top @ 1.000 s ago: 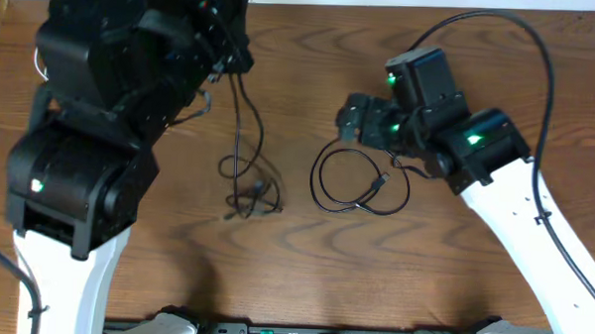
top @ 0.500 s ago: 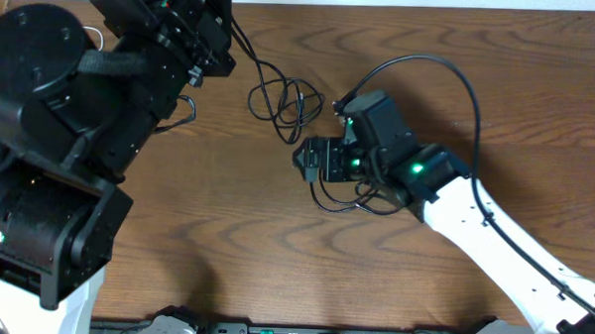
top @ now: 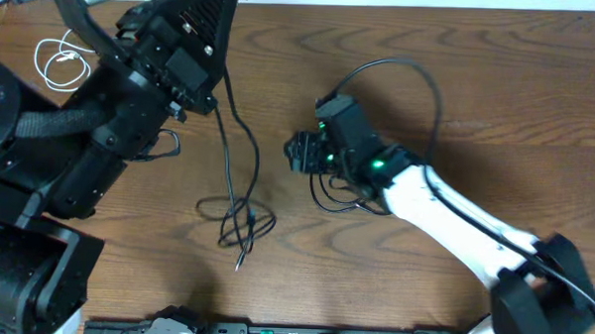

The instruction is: Untangle cables

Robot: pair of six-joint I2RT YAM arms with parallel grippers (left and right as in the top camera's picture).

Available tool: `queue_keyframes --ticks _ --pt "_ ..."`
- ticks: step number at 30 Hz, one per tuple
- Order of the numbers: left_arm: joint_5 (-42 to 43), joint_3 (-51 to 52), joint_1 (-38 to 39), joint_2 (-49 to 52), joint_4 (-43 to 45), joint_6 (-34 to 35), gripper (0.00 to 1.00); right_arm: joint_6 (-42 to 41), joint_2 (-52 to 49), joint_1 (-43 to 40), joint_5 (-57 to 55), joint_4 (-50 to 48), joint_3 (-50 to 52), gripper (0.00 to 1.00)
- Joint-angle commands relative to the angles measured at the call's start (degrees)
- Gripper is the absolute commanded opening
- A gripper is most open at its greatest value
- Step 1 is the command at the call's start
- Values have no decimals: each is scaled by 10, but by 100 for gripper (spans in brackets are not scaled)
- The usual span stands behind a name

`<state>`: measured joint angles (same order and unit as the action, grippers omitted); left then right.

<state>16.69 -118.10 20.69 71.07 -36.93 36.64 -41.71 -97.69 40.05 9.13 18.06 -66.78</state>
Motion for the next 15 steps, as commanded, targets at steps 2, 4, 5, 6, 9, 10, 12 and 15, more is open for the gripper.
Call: queue_keyframes --ticks 2,4,5,6,9,10,12,15 --pt "9 -11 -1 -9 4 -27 8 -11 -45 16 62 10 1 42" --pt "-5 -11 -1 -8 -8 -34 8 -11 -43 16 82 9 1 44" --pt "-12 -11 -1 -8 -16 -34 7 -11 -38 15 85 7 1 47" --pt "-17 -11 -1 -7 -25 -36 7 -11 -31 12 85 8 0 49" --pt "-28 -11 -1 -6 -45 -53 7 -10 3 2 87 10 0 57" --pt "-28 -11 -1 -5 -46 -61 8 -9 18 -2 92 10 0 59" --pt "-28 -11 -1 -5 -48 -62 7 -1 49 -10 112 10 0 61" --pt "-26 -11 -1 -5 -42 -68 8 19 87 -14 145 11 0 67"
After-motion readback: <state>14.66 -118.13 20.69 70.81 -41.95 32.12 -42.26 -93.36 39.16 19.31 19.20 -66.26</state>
